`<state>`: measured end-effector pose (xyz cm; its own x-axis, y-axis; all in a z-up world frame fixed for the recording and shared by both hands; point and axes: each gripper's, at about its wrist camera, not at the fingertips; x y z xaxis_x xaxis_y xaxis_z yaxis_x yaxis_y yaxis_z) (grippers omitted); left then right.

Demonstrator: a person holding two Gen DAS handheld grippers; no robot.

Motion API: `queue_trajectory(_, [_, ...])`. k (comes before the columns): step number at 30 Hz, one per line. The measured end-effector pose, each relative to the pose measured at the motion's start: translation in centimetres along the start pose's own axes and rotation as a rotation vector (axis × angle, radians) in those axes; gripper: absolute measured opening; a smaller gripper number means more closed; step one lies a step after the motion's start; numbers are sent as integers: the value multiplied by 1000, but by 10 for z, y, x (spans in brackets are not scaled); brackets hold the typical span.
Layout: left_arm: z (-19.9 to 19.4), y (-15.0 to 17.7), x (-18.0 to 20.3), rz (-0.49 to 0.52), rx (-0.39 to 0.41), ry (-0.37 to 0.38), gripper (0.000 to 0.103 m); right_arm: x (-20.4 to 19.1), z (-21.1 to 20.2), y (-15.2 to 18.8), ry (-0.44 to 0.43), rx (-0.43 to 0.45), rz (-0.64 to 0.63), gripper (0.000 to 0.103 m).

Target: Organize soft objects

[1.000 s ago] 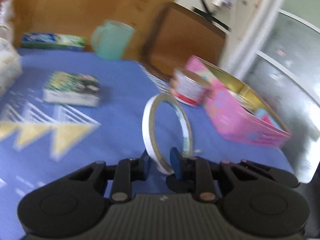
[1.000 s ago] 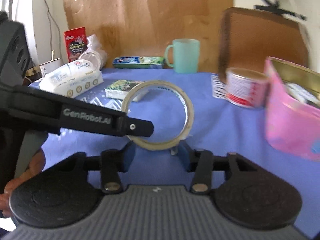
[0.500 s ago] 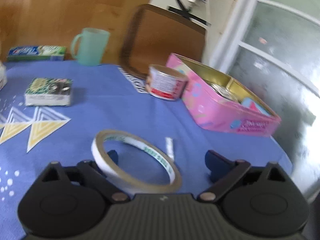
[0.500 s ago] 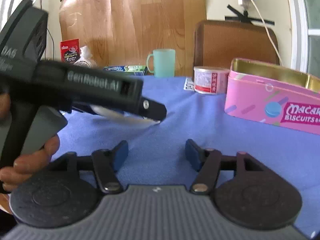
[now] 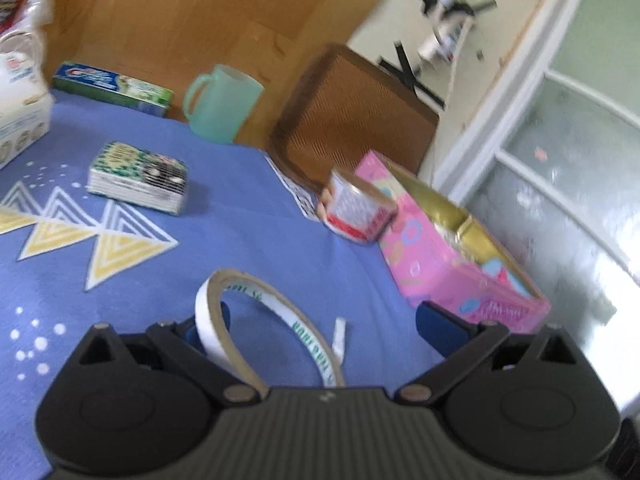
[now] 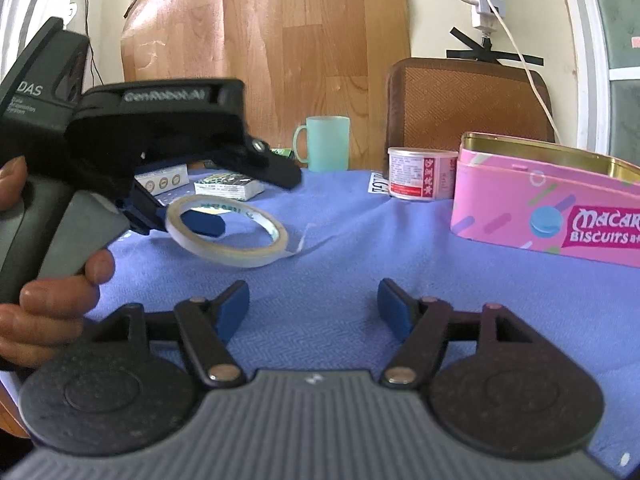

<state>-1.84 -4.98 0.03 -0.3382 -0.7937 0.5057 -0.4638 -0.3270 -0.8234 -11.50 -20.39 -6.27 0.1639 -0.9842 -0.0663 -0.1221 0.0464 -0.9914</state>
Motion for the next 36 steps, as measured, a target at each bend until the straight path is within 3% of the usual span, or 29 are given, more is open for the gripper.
queue_trajectory(6, [1, -3, -15, -94, 9, -25, 103, -4, 0, 0, 1, 0, 1, 75])
queue_trajectory(36, [1, -3, -16, -81, 10, -31, 103, -7, 1, -1, -10, -8, -4, 79])
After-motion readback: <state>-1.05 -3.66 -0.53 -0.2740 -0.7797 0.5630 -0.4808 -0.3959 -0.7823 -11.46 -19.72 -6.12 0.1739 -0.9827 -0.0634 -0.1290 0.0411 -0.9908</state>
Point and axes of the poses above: each gripper's, at about its wrist camera, not at the fingertips, and z roughly the way its jaws point, x to its right, y to its underside, and after that the axes turned 12 degrees about x, right-handed
